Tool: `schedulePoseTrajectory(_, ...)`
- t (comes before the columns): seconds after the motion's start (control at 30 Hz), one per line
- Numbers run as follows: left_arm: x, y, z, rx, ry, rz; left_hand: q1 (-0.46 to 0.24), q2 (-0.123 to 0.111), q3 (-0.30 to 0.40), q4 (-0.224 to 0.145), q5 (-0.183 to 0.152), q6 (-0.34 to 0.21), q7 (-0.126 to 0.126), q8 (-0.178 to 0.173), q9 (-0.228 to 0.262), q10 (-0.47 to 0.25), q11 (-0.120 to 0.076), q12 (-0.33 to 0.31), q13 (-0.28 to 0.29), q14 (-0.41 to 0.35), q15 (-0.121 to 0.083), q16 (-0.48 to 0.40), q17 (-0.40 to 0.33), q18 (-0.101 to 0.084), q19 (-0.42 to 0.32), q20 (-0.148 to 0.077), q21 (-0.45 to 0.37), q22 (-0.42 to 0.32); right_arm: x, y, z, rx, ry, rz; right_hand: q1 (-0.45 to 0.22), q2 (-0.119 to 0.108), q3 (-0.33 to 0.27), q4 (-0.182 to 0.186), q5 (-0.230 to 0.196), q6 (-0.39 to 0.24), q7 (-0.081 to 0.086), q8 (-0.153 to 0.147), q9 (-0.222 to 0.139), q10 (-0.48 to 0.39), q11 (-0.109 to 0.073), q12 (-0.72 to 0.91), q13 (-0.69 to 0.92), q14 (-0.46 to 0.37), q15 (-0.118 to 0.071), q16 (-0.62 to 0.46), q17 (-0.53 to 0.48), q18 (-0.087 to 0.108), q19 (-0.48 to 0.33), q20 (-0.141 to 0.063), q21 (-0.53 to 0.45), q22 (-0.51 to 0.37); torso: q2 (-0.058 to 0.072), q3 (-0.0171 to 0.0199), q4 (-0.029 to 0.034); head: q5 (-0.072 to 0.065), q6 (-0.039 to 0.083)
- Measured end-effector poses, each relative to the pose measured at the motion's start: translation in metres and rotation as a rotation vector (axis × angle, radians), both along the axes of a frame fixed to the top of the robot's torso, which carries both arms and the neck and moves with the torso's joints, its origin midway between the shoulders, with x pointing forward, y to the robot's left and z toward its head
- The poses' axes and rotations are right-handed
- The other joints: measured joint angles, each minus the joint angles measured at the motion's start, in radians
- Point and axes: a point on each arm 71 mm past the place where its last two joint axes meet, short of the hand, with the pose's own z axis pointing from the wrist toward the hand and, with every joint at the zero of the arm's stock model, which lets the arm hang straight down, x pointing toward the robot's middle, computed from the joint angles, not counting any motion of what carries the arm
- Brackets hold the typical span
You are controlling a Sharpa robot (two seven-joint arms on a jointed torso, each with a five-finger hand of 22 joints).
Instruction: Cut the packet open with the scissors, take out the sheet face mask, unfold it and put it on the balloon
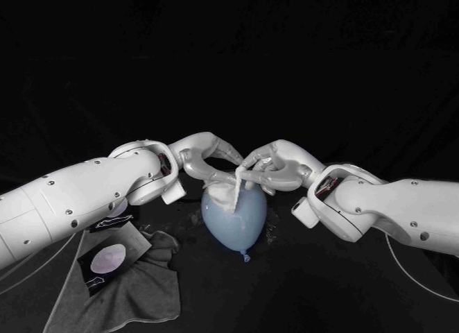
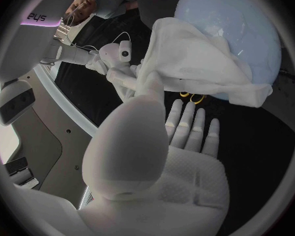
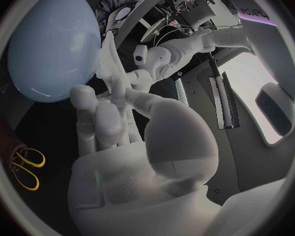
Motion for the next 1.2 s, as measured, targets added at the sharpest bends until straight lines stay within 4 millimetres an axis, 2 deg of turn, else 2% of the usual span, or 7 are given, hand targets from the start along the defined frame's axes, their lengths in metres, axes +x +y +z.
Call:
schedulePoseTrajectory(0.23, -0.001, -0.004, -0.004, 0.037, 0.03, -0.053, 0.026, 0.024, -0.008, 0.008, 0.0, 0.013, 0.004, 0.015, 0.004, 0.075, -0.002, 0.007, 0.005, 0.043, -0.003, 0.001, 0.006, 0.0, 0.0, 0.0, 0.0, 0.0, -0.002, 0.005, 0.004, -0.035, -0.035, 0.019, 0.0, 0.0, 0.003, -0.003, 0.001, -0.001, 0.001, 0.0, 0.001, 0.0, 0.0, 0.0, 0.001, 0.0, 0.0, 0.0, 0.001, -0.001, 0.003, -0.002, 0.01, 0.005, -0.001, -0.0001, -0.0006, 0.0, -0.001)
schedulePoseTrajectory(0.43, -0.001, -0.001, -0.005, 0.048, 0.046, -0.073, 0.087, 0.096, 0.038, -0.012, 0.0, 0.098, 0.006, 0.06, 0.019, 0.195, 0.007, 0.046, 0.015, 0.229, -0.001, 0.067, 0.036, 0.032, 0.057, 0.002, 0.011, 0.006, -0.001, 0.004, 0.005, -0.061, -0.055, 0.018, 0.0, 0.0, 0.003, -0.003, 0.003, 0.0, -0.001, -0.001, 0.007, -0.002, 0.002, 0.0, 0.002, 0.0, 0.0, 0.0, 0.005, -0.001, 0.008, -0.001, 0.015, 0.008, -0.001, -0.0001, -0.0001, 0.003, -0.002)
schedulePoseTrajectory(0.6, 0.001, 0.006, -0.006, 0.043, 0.062, -0.068, 0.163, 0.146, 0.145, -0.012, 0.0, 0.167, 0.007, 0.07, 0.02, 0.267, -0.017, 0.044, 0.005, 0.308, -0.029, 0.093, 0.057, 0.023, 0.115, 0.002, 0.025, 0.012, 0.0, 0.001, 0.005, -0.079, -0.064, 0.01, 0.0, 0.0, 0.003, -0.003, 0.003, 0.001, -0.002, -0.002, 0.007, -0.002, 0.002, 0.0, 0.003, 0.0, 0.0, 0.003, 0.007, -0.002, 0.008, -0.001, 0.023, 0.011, -0.001, -0.0001, 0.0002, 0.001, -0.003)
schedulePoseTrajectory(0.7, 0.003, 0.01, -0.006, 0.03, 0.078, -0.06, 0.189, 0.129, 0.244, 0.003, 0.0, 0.181, 0.012, 0.064, 0.014, 0.287, -0.021, 0.018, 0.003, 0.312, -0.032, 0.088, 0.064, 0.008, 0.126, 0.0, 0.024, 0.011, 0.0, -0.001, 0.005, -0.088, -0.067, 0.005, 0.0, 0.0, 0.003, -0.003, 0.003, 0.0, -0.003, 0.002, 0.007, -0.002, 0.002, 0.0, 0.003, 0.0, 0.001, 0.004, 0.011, -0.007, 0.011, -0.004, 0.028, 0.012, -0.001, -0.0004, 0.0006, 0.001, -0.004)
schedulePoseTrajectory(0.87, 0.007, 0.017, -0.006, 0.0, 0.106, -0.039, 0.107, 0.0, 0.587, -0.028, -0.003, 0.187, 0.02, 0.042, 0.008, 0.291, -0.016, 0.003, 0.003, 0.321, -0.027, 0.047, 0.07, 0.008, 0.129, 0.003, -0.001, 0.01, -0.002, -0.001, 0.005, -0.096, -0.071, 0.006, 0.0, 0.0, 0.003, -0.003, 0.003, 0.0, -0.004, 0.003, 0.007, -0.002, 0.002, 0.0, 0.003, 0.001, 0.001, 0.005, 0.011, -0.008, 0.015, -0.001, 0.03, 0.014, -0.001, -0.0011, 0.0005, 0.004, -0.004)
schedulePoseTrajectory(0.93, 0.01, 0.02, -0.006, -0.016, 0.121, -0.025, 0.072, -0.026, 0.665, -0.06, -0.003, 0.182, 0.025, 0.042, 0.012, 0.286, -0.01, 0.003, 0.003, 0.324, -0.023, 0.038, 0.072, 0.008, 0.129, 0.003, -0.007, 0.01, -0.003, -0.001, 0.006, -0.099, -0.073, 0.007, 0.0, 0.0, 0.003, -0.003, 0.003, 0.0, -0.004, 0.003, 0.007, -0.002, 0.002, 0.0, 0.004, 0.001, 0.001, 0.008, 0.013, -0.008, 0.015, -0.001, 0.03, 0.016, -0.001, -0.0011, 0.0004, 0.004, -0.004)
schedulePoseTrajectory(1.2, 0.012, 0.031, -0.006, -0.07, 0.196, -0.014, -0.085, -0.083, 0.784, -0.176, -0.003, 0.142, 0.028, 0.024, 0.017, 0.248, 0.002, 0.003, 0.002, 0.311, -0.01, 0.002, 0.074, 0.008, 0.089, 0.003, -0.04, 0.003, 0.001, -0.004, 0.008, -0.115, -0.089, -0.003, 0.0, 0.0, 0.003, -0.003, 0.002, -0.001, -0.003, 0.003, 0.007, -0.002, 0.002, 0.0, 0.004, 0.002, 0.002, 0.008, 0.014, -0.009, 0.015, -0.001, 0.035, 0.017, -0.001, -0.0008, 0.0006, 0.006, -0.003)
